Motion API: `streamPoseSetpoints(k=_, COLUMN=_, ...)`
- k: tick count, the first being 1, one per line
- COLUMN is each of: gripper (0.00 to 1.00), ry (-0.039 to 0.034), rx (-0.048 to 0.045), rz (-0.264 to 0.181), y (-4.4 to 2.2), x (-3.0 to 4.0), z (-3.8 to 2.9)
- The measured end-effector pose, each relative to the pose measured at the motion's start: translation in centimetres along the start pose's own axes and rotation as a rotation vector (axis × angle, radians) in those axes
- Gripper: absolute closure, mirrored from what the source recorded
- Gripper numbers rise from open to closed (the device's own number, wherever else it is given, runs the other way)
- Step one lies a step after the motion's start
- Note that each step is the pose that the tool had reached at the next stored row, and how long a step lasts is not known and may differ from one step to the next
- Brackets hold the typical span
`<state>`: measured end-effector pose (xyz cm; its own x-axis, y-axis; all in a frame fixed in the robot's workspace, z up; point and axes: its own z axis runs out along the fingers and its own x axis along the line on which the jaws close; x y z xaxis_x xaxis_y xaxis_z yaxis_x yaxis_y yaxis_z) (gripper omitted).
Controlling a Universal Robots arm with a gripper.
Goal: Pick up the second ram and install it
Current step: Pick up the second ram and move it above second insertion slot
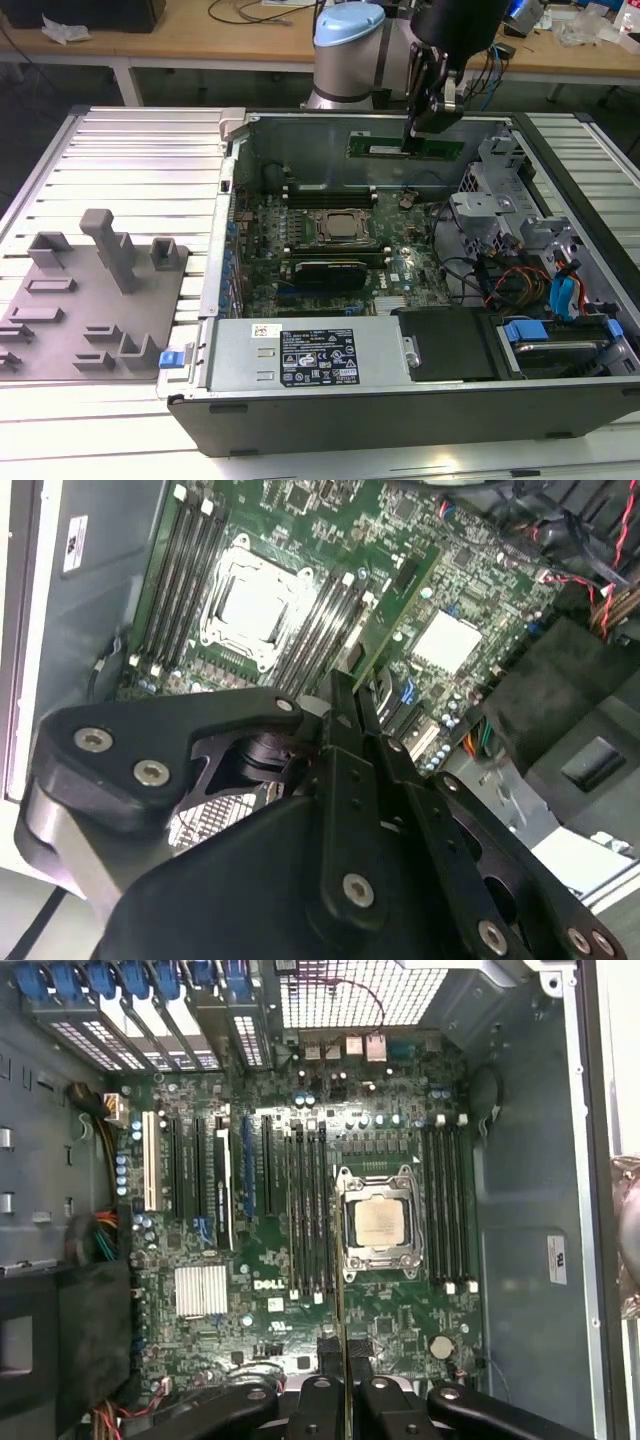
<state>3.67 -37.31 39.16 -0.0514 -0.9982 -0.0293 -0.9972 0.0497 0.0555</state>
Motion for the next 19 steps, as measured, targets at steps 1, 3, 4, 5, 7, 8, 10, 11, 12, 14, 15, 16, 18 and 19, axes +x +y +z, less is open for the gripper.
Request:
streamPoseSetpoints(k=1, gripper=0.87, ry=0.0, rx=0.0, rz=0.0, y=0.06, x=0.01, z=0.08)
streamPoseSetpoints(k=3, gripper=0.87, ry=-0.0001, rx=0.0, rz=0.0, y=0.26, x=0.03, z=0.32)
streamPoseSetpoints(k=4, gripper=0.87, ry=-0.0003, rx=0.0001, rz=0.0, y=0.25, x=0.04, z=0.63)
streamPoseSetpoints(k=5, gripper=0.87, ry=-0.0002, rx=0.0, rz=0.0, y=0.24, x=0.04, z=0.91)
streamPoseSetpoints(k=7, gripper=0.87, ry=-0.0001, rx=0.0, rz=0.0, y=0.21, x=0.06, z=1.42)
streamPoseSetpoints(k=8, gripper=0.87, ry=-0.0001, rx=0.0, rz=0.0, y=0.19, x=0.07, z=1.74)
streamPoseSetpoints(k=10, gripper=0.87, ry=-0.0002, rx=0.0001, rz=0.0, y=0.17, x=0.08, z=2.16)
streamPoseSetpoints(k=11, gripper=0.87, ry=-0.0002, rx=0.0, rz=0.0, y=0.15, x=0.09, z=2.42)
streamPoseSetpoints(k=12, gripper=0.87, ry=-0.0002, rx=0.0, rz=0.0, y=0.14, x=0.09, z=2.64)
streamPoseSetpoints(k=14, gripper=0.87, ry=-0.0002, rx=0.0, rz=0.0, y=0.13, x=0.1, z=2.87)
streamPoseSetpoints(k=15, gripper=0.87, ry=-0.0001, rx=0.0, rz=0.0, y=0.11, x=0.11, z=3.18)
streamPoseSetpoints(k=16, gripper=0.87, ry=-0.0001, rx=0.0, rz=0.0, y=0.1, x=0.12, z=3.41)
streamPoseSetpoints(k=18, gripper=0.87, ry=-0.0001, rx=0.0001, rz=0.0, y=0.08, x=0.13, z=3.68)
streamPoseSetpoints(k=19, gripper=0.87, ry=-0.0001, rx=0.0, rz=0.0, y=0.07, x=0.13, z=3.89)
